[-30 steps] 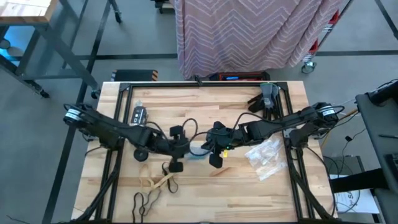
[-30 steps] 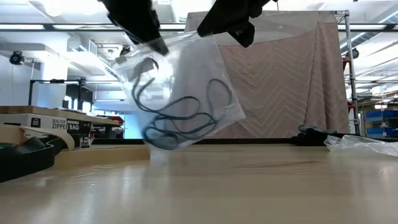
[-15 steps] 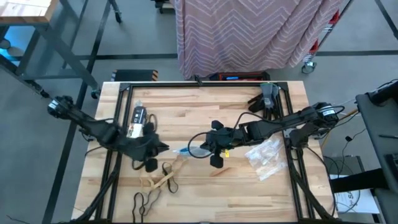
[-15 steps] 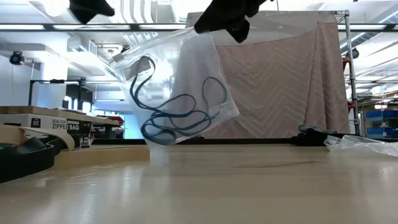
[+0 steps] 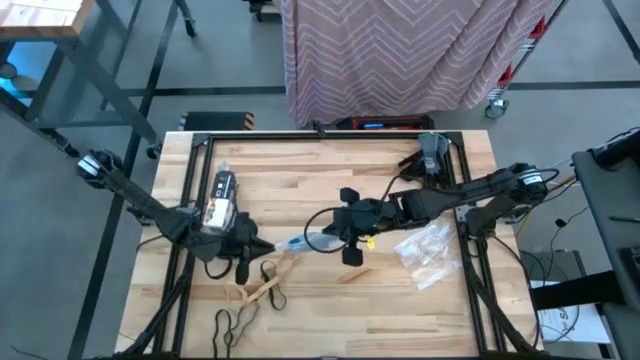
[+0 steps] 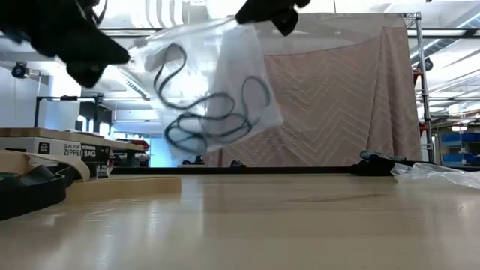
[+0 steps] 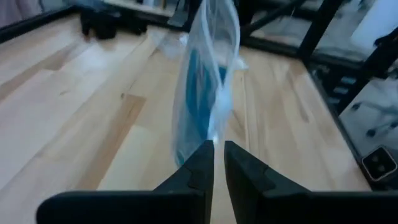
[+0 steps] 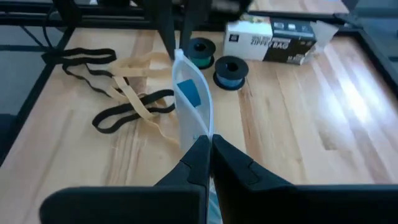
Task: Sort rubber bands
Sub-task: Close the transparent zip bag
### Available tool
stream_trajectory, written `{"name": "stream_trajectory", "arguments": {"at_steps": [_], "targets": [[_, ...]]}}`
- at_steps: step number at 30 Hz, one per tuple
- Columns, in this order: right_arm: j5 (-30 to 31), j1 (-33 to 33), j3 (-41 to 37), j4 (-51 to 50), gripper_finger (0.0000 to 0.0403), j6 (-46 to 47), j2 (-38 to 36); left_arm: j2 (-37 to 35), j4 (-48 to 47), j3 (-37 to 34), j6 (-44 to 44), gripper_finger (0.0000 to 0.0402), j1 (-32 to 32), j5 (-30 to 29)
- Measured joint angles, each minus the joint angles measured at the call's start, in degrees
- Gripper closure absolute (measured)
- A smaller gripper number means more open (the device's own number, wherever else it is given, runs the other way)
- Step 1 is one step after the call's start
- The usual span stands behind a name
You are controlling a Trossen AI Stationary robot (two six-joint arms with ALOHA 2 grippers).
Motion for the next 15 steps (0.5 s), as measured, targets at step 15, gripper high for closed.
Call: {"name": "stream_trajectory", "arguments": {"at_steps": [15], "targets": [[0.6,-0.3,0.7,0.9,0.0403,0.6,-2.3,17.1,53.9,-13.0,20.1,0.0370,0.9,0.0]]}}
